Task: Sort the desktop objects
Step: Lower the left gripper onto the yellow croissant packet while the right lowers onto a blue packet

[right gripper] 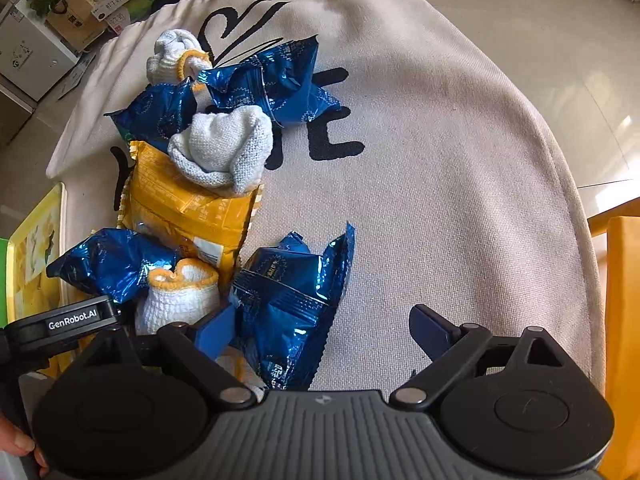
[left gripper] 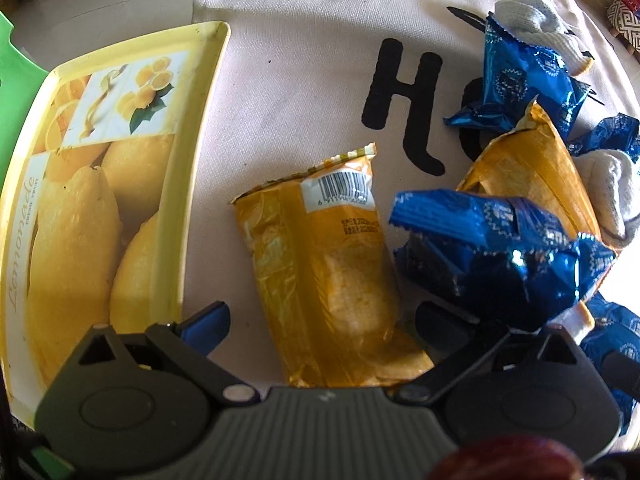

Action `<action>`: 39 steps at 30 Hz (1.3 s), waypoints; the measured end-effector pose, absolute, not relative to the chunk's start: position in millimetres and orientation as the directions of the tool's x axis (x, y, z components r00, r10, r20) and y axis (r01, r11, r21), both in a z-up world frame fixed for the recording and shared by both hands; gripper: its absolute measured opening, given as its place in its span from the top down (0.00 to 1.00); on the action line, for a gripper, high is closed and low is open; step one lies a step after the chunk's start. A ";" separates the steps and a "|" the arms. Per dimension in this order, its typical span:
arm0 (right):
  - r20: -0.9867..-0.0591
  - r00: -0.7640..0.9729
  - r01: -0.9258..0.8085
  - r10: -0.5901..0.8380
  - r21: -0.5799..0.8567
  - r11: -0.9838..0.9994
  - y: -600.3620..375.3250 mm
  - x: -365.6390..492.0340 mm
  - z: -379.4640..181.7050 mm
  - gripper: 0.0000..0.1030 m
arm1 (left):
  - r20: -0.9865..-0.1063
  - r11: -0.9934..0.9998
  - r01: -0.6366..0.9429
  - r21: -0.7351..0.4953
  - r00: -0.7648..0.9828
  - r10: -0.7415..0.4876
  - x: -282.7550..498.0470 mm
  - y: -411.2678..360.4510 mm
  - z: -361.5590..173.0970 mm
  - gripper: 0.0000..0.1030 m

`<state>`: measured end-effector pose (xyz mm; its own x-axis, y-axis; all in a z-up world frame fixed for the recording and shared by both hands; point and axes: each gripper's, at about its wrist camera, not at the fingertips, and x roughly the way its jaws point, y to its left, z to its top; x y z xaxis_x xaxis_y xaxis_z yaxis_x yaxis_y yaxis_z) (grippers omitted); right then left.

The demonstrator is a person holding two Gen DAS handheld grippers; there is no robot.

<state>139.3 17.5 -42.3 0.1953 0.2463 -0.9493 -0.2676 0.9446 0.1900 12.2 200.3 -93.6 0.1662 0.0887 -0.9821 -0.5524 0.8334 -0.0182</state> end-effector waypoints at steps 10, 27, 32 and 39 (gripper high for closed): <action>-0.943 0.195 -0.236 0.271 0.223 0.946 15.7 146.7 -43.2 0.09 | -0.981 0.853 -0.522 0.004 0.162 0.103 10.8 191.9 -96.2 0.01; -0.940 0.194 -0.221 0.280 0.236 0.946 19.5 151.9 -49.8 0.15 | -0.962 0.826 -0.560 -0.066 0.257 0.097 -5.9 200.9 -81.3 0.25; -0.937 0.180 -0.217 0.300 0.260 0.941 20.6 153.7 -52.2 0.17 | -0.960 0.841 -0.540 -0.048 0.256 0.110 -5.2 198.5 -80.4 0.26; -0.936 0.173 -0.212 0.307 0.269 0.940 24.1 154.5 -54.4 0.16 | -0.969 0.832 -0.554 -0.010 0.210 0.128 -7.4 201.3 -87.4 0.03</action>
